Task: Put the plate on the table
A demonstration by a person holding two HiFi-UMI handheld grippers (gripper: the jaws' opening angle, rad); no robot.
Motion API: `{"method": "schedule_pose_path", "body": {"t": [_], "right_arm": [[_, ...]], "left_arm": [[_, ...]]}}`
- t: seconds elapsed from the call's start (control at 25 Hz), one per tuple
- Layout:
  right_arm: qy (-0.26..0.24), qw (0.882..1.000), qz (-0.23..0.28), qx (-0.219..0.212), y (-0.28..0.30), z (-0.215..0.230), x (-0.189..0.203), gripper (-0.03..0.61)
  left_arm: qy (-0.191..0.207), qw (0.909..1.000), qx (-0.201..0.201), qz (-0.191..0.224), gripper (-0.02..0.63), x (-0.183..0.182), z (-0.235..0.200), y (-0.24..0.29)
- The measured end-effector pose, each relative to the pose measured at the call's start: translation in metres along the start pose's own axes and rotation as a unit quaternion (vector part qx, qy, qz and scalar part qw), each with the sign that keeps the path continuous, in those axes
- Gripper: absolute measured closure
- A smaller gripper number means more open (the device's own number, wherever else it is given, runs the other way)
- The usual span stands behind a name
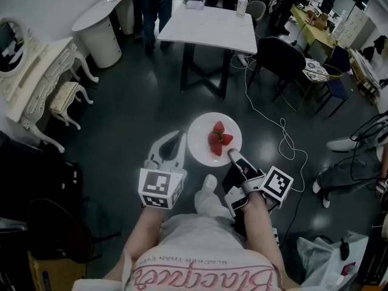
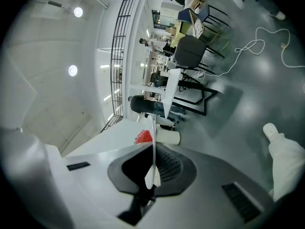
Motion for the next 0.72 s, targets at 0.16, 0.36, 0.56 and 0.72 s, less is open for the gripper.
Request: {"method": "schedule_pose_path", "body": {"t": [0.16, 0.36, 0.56, 0.72], "right_arm": [[-0.004, 1.000, -0.007, 0.000, 0.029, 0.004, -0.035, 0.568], [-0.001, 1.000, -0.015, -0.001, 0.071, 0.005, -0.081, 0.568], [-0.003, 0.999, -0.032, -0.001, 0.109, 0.005, -0.128, 0.568], [0.000, 0.999, -0.038, -0.003, 0.131, 0.011, -0.164, 0.568]], "left_arm": [[0.000, 1.0000, -0.001, -0.007, 0.609, -0.002, -0.004, 0.042], [0.001, 0.9999, -0.012, -0.012, 0.609, -0.010, -0.015, 0.099], [-0.004, 0.9996, -0.023, -0.012, 0.609, -0.018, -0.022, 0.158], [-0.006, 0.9995, -0.029, -0.008, 0.609, -0.022, -0.020, 0.201]]}}
Point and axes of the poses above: the fingertips, and each gripper's own axes: y forward along the fingers, z to its right, x out of its underside, the point moved 8 cm from there along -y, backward along the fingers, and after that the axes turned 3 degrees about -x, right-handed, at the moved point
